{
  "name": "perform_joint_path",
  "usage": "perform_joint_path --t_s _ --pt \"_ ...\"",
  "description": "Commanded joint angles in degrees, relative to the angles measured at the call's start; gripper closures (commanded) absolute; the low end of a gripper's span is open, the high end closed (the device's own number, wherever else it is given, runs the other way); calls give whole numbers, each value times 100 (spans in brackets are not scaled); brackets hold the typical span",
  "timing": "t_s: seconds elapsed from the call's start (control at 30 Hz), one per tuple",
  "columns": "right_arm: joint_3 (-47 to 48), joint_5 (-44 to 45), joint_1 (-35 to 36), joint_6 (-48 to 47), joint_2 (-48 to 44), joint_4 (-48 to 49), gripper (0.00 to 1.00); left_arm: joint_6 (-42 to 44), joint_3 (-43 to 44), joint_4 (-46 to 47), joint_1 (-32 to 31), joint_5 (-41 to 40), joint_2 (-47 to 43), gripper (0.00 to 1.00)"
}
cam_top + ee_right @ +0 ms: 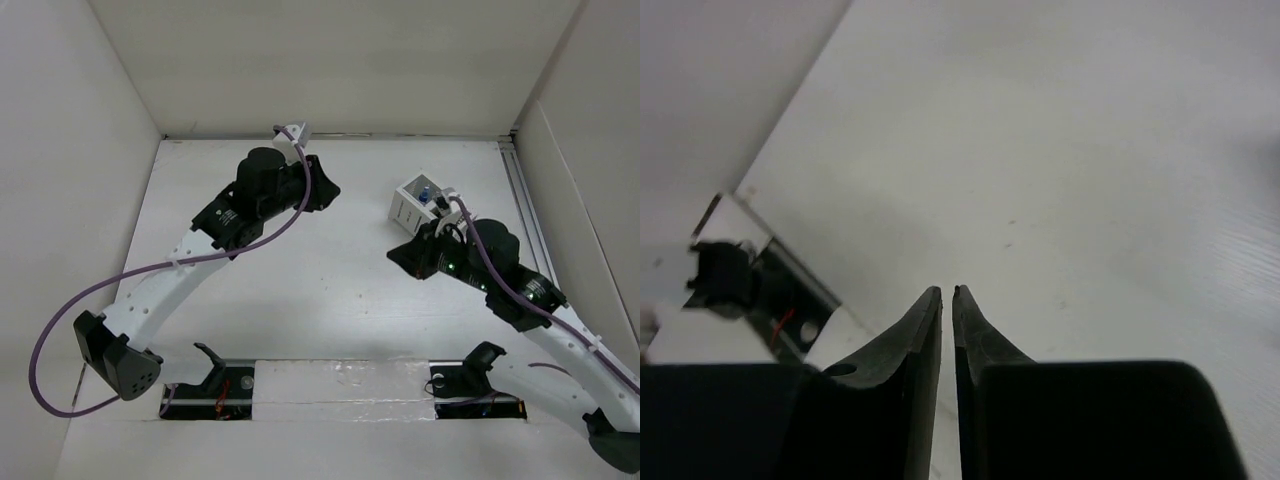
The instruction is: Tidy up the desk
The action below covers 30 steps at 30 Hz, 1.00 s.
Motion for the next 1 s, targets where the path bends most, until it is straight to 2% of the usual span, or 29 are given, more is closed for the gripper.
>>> perform_joint_path --t_s 0.0,0.03,0.1,0.13,0.2,0.23,0.3,0.33,0.37,0.53,0.77,0.97 --pt "310 -1266 476 -100 72 40 84 -102 -63 8 -18 -50 -379 75" --pt "310 -1381 608 -83 133 40 75 -102 -98 -62 -18 -50 -423 66" --pt "240 -1461 969 -100 239 -92 65 -120 -160 -107 -18 -59 -564 60" --pt "179 -1435 1065 -117 300 -136 54 -155 -256 -133 -18 -50 -616 56" --pt "-5 -1242 1294 -161 520 -294 38 -225 -353 -195 -18 -147 -775 53" --pt "-76 -1128 1364 -144 581 -329 26 -260 -458 -247 -18 -164 -827 49" --pt "-234 -838 1522 -91 775 -382 24 -435 -555 -326 -18 -261 -959 48" --pt "-261 -759 1576 -82 828 -382 9 -471 -642 -370 -18 -279 -1003 46" --pt "-296 -671 1637 -126 872 -365 0 -576 -678 -388 -18 -331 -1091 45" --pt "-331 -398 2094 -302 1004 -321 0 -831 -819 -406 -18 -454 -1311 42" --pt "-603 -907 2340 -399 934 135 0 -1297 -1126 -318 -18 -419 -1653 42" --pt "-981 -705 2735 -258 969 250 0 -1683 -1337 -300 -18 -411 -1891 41"
